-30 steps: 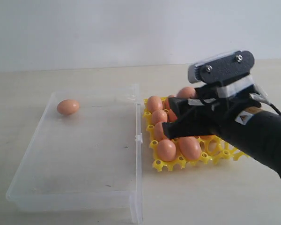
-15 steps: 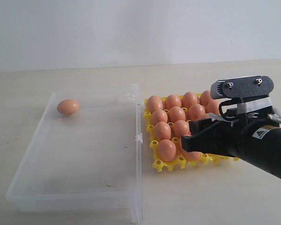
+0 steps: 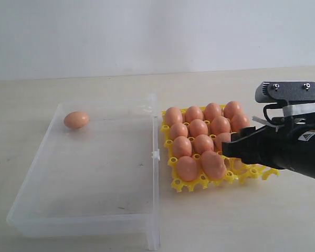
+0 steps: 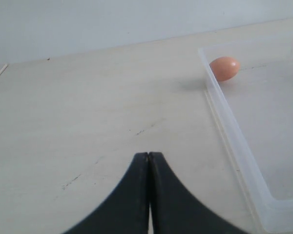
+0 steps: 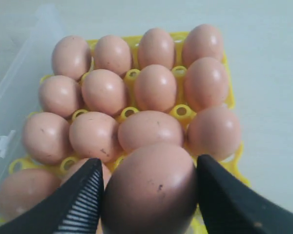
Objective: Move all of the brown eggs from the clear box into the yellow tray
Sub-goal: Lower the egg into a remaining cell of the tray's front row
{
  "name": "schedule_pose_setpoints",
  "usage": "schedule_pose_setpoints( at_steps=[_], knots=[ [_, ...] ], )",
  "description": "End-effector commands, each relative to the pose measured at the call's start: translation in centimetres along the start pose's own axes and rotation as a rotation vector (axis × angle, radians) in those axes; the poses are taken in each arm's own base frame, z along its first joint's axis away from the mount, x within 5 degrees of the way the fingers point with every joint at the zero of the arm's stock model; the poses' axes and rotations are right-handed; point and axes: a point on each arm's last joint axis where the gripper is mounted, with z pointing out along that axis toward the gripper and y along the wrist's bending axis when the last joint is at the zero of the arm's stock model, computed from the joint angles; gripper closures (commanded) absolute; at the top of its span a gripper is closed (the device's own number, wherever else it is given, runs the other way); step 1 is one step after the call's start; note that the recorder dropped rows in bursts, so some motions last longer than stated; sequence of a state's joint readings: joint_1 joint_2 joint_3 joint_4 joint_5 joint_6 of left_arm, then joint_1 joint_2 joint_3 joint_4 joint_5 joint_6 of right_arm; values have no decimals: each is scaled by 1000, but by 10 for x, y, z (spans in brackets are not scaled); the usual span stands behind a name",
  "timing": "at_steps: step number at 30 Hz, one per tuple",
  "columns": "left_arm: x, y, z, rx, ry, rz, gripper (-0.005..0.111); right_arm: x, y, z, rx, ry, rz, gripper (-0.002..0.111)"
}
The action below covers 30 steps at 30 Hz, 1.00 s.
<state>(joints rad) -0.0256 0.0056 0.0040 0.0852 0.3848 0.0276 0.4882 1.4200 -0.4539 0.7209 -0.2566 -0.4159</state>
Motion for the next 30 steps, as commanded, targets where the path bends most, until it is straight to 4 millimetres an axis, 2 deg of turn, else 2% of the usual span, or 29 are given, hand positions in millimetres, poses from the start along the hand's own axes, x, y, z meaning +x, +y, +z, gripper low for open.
schedule_pose_setpoints(
  at_steps=[1, 4, 9, 30],
  knots=[
    [-2, 0, -1, 6, -16, -6, 107, 2, -7, 10, 15, 20, -12, 108],
    [-2, 0, -1, 6, -16, -6, 107, 13, -9, 25, 43, 65, -34, 108],
    [-2, 0, -1, 6, -16, -6, 107, 9, -5, 39, 34, 63, -19, 108],
    [-2, 0, -1, 6, -16, -6, 107, 3, -3, 43, 28, 40, -41, 108]
  ],
)
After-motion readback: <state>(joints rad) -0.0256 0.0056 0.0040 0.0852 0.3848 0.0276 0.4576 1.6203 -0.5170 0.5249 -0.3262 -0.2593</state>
